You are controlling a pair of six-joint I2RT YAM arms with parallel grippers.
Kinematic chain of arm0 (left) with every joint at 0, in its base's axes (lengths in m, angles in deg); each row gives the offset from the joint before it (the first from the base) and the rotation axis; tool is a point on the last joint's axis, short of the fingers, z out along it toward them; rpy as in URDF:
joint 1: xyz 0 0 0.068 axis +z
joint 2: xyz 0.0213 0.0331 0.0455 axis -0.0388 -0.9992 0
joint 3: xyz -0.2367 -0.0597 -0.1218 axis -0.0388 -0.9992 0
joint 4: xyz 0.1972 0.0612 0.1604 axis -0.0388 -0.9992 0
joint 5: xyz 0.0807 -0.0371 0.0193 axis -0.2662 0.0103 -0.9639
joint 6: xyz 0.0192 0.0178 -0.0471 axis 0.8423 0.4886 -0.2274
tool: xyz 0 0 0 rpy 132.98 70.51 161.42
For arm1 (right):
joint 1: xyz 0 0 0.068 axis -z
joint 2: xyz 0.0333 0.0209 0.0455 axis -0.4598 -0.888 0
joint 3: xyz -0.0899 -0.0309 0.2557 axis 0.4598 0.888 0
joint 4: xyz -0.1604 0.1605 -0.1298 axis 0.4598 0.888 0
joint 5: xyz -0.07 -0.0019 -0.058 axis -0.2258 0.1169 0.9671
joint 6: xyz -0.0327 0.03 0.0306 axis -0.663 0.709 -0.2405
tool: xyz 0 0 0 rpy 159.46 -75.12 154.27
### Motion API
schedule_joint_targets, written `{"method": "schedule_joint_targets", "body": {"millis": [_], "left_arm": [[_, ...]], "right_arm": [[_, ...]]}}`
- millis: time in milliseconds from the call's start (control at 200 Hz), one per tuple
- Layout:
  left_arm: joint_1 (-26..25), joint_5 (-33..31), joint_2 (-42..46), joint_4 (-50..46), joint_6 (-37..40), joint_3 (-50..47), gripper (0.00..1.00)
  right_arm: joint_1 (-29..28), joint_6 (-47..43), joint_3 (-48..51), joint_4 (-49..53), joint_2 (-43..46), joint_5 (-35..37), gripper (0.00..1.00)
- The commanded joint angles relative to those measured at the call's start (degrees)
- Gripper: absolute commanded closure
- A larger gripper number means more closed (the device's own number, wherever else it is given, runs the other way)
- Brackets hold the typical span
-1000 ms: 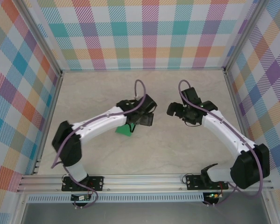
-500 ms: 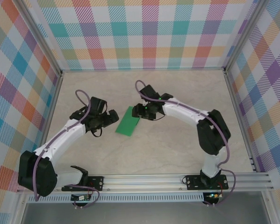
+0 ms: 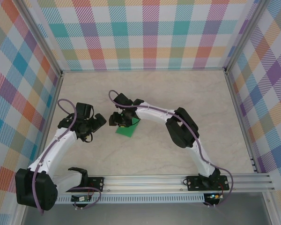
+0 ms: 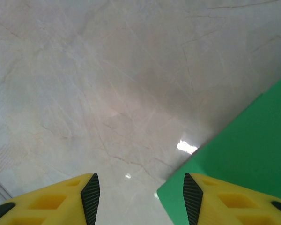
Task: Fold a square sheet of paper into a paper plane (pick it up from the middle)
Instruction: Move the paper to the center of the table.
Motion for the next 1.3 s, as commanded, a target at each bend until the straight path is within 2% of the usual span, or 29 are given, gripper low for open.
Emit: {"method": "schedule_joint_targets", "body": {"millis": [0, 185, 390, 575, 665, 775, 925, 1085, 1295], "left_arm": [[1.06, -0.41, 0.86, -1.92, 0.20, -0.70, 0.00], [1.21, 0.81, 0.18, -1.77, 0.90, 0.18, 0.00], [1.29, 3.41, -0.85, -0.43, 2.39, 0.62, 0.00], [1.27, 5.86, -2.32, 0.83, 3.43, 1.21, 0.00], [1.27, 8.23, -2.92, 2.47, 3.84, 0.87, 0.00], [1.21, 13.92, -4.28, 6.04, 4.57, 0.06, 0.00], [-0.37, 21.75, -5.95, 13.44, 4.58, -1.79, 0.03], [-6.43, 24.93, -8.67, 20.92, 3.72, -1.42, 0.07], [-15.86, 23.74, -15.05, 29.00, 1.73, 0.77, 0.19]], "right_arm": [[0.09, -1.11, -2.38, 3.86, -2.08, -0.76, 0.47], [0.16, -10.64, 0.31, 9.11, -1.80, -0.26, 0.47], [0.33, -25.34, 14.20, 9.54, 6.02, 0.66, 0.47], [0.53, -30.25, 23.43, 7.70, 13.24, -1.50, 0.46], [0.53, -28.24, 25.15, 5.53, 17.47, -1.16, 0.45], [0.87, -21.55, 29.22, 0.26, 24.47, -1.01, 0.43], [2.74, -10.52, 35.88, -2.76, 32.11, 4.06, 0.37], [7.55, -2.40, 43.94, -3.92, 39.86, 6.87, 0.27], [13.29, 2.10, 53.85, -9.89, 48.71, 4.02, 0.07]]}}
